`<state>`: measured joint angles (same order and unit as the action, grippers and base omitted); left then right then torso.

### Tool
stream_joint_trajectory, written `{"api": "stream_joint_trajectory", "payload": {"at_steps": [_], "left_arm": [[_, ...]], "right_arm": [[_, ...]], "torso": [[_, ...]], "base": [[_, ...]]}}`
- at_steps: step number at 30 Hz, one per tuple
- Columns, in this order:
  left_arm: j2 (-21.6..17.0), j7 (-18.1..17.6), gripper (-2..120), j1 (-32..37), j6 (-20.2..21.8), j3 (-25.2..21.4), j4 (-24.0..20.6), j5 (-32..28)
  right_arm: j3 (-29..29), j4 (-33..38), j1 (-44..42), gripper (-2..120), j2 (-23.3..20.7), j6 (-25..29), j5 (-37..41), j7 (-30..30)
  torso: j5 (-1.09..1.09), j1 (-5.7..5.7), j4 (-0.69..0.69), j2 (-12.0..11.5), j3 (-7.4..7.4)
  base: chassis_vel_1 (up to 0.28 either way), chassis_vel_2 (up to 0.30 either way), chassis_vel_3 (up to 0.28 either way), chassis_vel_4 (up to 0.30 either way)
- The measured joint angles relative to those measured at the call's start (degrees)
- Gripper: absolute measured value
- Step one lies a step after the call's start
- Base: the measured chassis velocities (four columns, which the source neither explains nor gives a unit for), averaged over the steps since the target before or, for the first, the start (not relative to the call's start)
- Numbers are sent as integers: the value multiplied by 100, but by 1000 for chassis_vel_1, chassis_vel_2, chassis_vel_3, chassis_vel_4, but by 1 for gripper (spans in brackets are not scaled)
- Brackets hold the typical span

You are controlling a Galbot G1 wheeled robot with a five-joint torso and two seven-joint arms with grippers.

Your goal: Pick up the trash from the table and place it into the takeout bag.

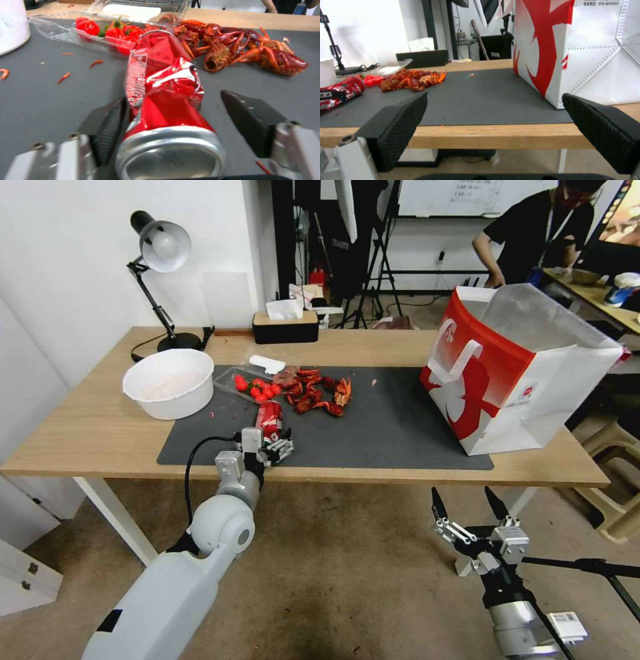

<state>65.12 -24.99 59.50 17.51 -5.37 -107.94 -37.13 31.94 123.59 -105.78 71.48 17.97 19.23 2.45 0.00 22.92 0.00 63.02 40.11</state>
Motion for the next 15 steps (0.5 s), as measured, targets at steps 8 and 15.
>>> {"api": "stream_joint_trajectory", "payload": {"at_steps": [8, 15], "left_arm": [[-75, 38, 47, 17, -52, -33, -15, -33], [-67, 106, 47, 21, -243, -54, -5, -26]], "right_arm": [[-22, -50, 33, 100, 20, 3, 10, 0], [-29, -50, 38, 100, 35, 5, 17, 0]], "torso": [[0, 0, 0, 0, 0], [-1, 0, 0, 0, 0]], "base": [[0, 0, 0, 0], [0, 0, 0, 0]]}}
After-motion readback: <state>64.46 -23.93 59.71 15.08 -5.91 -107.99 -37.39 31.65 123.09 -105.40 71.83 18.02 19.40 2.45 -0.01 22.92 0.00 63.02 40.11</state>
